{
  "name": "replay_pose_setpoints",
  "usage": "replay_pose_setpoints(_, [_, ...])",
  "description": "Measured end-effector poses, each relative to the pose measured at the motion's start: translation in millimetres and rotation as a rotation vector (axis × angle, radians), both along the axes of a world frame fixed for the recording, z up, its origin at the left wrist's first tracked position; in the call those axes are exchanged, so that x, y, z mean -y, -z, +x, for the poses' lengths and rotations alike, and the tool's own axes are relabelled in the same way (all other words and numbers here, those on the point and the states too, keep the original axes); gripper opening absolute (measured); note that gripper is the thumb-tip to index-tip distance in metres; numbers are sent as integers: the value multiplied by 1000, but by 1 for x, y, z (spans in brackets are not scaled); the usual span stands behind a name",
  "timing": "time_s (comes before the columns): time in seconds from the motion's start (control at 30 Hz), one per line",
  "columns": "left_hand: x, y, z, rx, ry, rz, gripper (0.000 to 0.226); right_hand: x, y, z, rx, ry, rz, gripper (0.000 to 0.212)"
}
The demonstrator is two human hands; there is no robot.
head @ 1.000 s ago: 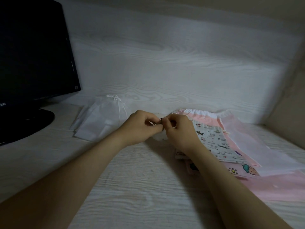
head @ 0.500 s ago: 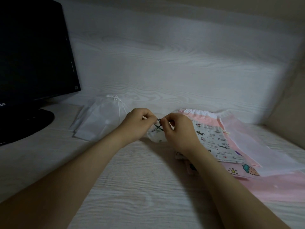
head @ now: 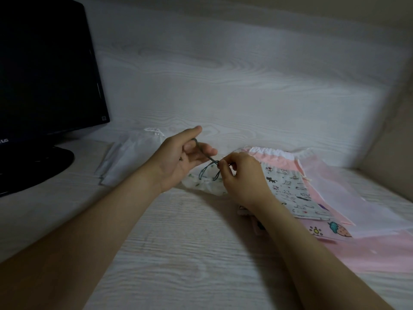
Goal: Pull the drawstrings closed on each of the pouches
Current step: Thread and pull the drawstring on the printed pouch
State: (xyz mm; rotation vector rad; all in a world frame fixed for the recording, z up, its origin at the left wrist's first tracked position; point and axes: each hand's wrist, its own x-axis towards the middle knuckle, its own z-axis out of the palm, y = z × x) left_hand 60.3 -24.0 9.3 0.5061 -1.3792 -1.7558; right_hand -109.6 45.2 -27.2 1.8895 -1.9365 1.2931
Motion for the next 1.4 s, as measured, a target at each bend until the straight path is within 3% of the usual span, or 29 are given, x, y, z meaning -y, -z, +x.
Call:
replay_pose_setpoints(0.07, [0, 1, -2, -9, -30, 49, 56, 1, 2, 0, -8, -18, -11, 24])
replay_pose_setpoints(0.2, [3, 5, -5, 135, -128, -30, 49, 7, 9, 1, -50, -56, 74, 32])
replay_pose_setpoints(0.33, [2, 4, -6, 113, -203, -60, 36, 7, 9, 2, -86, -60, 76, 26])
replay_pose_setpoints(0.43, [5, 8, -4, 193, -324, -199, 23, 6, 8, -1, -70, -48, 63, 31])
replay_pose_setpoints(0.57, [13, 14, 1, 262, -529, -358, 23, 4, 6, -8, -111, 43, 58, 44])
replay_pose_setpoints(0.67, [16, 17, 5, 387, -627, -641, 18, 5, 3, -13, -130, 140, 13, 33])
replay_pose_setpoints(0.8, [13, 22, 5, 481, -613, -927, 23, 5, 3, -15, -52, 118, -31, 24])
replay_pose_setpoints(0.97, [6, 24, 4, 780, -525, -1149, 43, 6, 8, -12, -13, 121, -8, 18])
replay_pose_setpoints(1.4, [14, 27, 10, 1047, -513, -1288, 36, 2, 1, -8, 28, 131, -50, 35])
